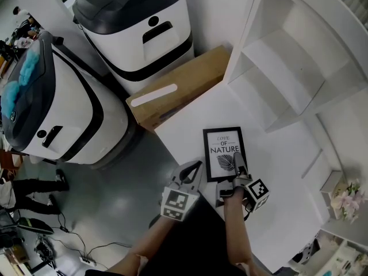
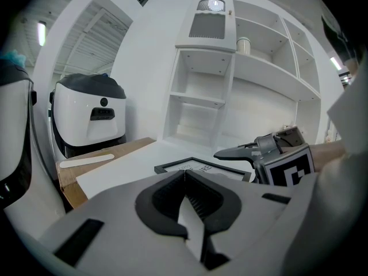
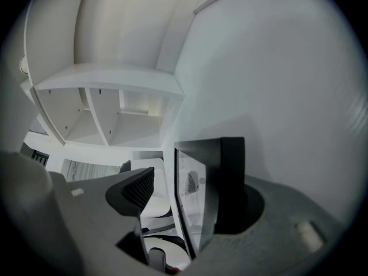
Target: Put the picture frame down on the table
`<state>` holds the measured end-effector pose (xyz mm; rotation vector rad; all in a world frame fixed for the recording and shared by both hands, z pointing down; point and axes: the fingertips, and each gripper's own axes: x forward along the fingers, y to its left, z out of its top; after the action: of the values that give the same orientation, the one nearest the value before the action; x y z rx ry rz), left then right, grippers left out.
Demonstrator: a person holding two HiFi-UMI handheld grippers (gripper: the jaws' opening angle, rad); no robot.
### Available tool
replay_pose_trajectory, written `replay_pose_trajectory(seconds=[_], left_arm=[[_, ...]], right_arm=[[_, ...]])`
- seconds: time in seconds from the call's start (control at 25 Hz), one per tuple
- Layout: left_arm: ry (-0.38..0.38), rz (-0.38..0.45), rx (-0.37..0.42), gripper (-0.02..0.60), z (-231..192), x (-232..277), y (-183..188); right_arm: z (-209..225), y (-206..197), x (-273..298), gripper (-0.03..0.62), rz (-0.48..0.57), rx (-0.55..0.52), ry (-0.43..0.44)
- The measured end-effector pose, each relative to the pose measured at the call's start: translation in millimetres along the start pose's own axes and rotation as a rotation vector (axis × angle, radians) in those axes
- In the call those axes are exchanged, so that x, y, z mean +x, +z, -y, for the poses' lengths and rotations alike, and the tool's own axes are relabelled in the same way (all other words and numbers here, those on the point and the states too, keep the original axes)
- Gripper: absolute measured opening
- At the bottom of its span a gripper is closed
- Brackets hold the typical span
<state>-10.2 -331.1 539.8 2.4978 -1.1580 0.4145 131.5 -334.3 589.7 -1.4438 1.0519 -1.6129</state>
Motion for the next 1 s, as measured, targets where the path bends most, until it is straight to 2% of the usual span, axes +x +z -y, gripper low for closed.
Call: replay_pose_trajectory(seconds=[0.56,1.0], left_arm=[[0.005,0.018,-0.012,0.012,-3,-2,4],[-0.002,0.042,-0.020,0.012,-6,-4,12]], right_arm=[[11,2,5,0.364,-0.013,0.007,-0.187],[18,-3,1,0.381,-0.055,0.033,-0.288]])
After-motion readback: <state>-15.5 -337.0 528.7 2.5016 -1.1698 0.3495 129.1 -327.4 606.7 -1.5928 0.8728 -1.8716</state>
